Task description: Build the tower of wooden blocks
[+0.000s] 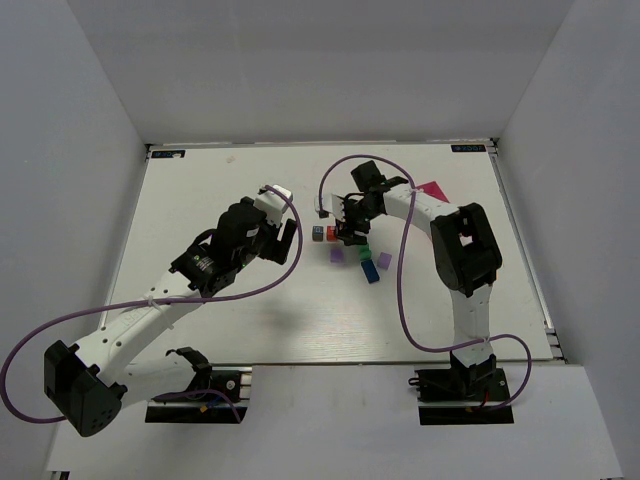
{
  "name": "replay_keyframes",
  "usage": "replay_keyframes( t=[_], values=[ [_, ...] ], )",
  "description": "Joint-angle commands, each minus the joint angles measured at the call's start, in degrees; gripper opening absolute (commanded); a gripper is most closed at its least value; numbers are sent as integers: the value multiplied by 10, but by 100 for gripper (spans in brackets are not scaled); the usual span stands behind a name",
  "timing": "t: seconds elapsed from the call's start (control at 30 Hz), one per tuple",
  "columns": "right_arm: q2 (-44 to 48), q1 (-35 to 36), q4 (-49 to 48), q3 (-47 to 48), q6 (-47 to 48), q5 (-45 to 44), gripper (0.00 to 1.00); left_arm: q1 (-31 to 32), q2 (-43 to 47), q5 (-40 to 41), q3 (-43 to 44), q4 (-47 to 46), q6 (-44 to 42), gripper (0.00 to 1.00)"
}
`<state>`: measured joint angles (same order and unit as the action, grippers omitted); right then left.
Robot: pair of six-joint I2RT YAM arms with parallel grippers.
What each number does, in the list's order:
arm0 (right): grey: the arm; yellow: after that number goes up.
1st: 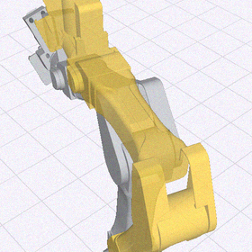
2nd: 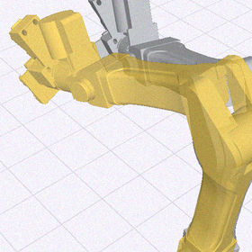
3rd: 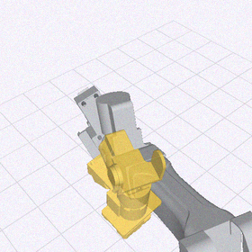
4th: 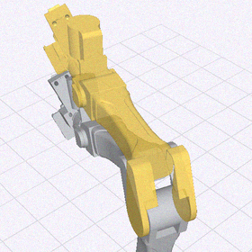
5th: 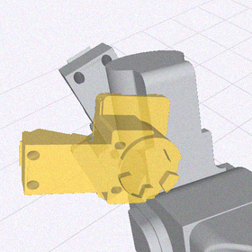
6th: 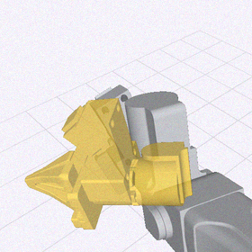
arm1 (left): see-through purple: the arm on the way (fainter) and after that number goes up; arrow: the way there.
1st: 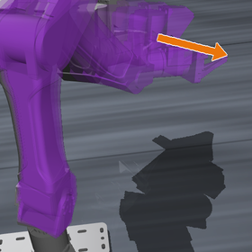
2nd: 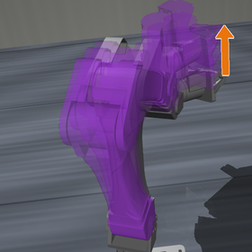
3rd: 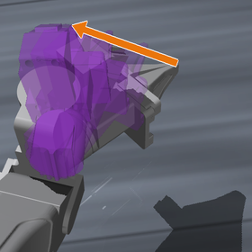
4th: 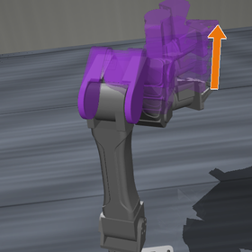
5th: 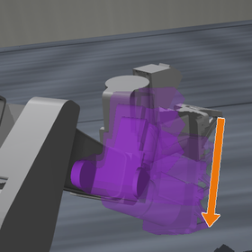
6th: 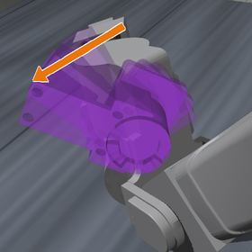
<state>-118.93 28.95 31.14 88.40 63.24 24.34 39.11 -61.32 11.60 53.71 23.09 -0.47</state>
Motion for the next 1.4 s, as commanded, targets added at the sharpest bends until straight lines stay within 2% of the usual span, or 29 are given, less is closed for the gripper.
replay_keyframes(
  t=[0.0,0.03,0.47,0.6,0.67,0.73,0.77,0.83,0.87,0.9,0.97,1.0,1.1,1.17,1.23,1.37],
  values=[
    [-1,1,-11,5,-2,7,83,-3,4,8,-2,-5,0,85],
    [0,3,-12,5,-4,7,90,-3,4,8,-2,-5,0,85],
    [81,-6,-5,-22,-9,12,90,-3,9,8,-2,-5,0,85],
    [147,-6,15,-35,-12,12,90,-3,9,8,-2,-5,0,85],
    [189,-6,-22,-70,-25,0,90,-3,15,8,-2,-5,0,85],
    [226,-8,-70,-119,-112,-39,90,-3,21,8,-2,-5,0,85],
    [243,-10,-119,-129,-188,-66,90,-3,21,8,-2,-5,0,85],
    [238,-10,-112,-129,-299,-102,90,-3,21,3,-2,-5,0,85],
    [229,-10,-72,-99,-312,-94,86,-3,21,3,-2,-5,0,85],
    [221,-9,-50,-86,-327,-85,71,-3,21,3,-2,-5,0,85],
    [188,-9,2,-61,-368,-51,50,-3,21,3,-2,-5,0,85],
    [185,-7,16,-60,-393,-46,30,-3,21,3,-7,-5,0,85],
    [174,-4,11,-75,-421,-63,12,-3,26,8,-7,-5,0,85],
    [163,-3,14,-75,-441,-84,12,-3,26,8,-7,-5,0,85],
    [159,-5,15,-75,-461,-99,19,-3,26,13,-7,-5,0,85],
    [147,-6,15,-83,-482,-113,42,-3,26,13,-7,-5,0,85]
  ],
)
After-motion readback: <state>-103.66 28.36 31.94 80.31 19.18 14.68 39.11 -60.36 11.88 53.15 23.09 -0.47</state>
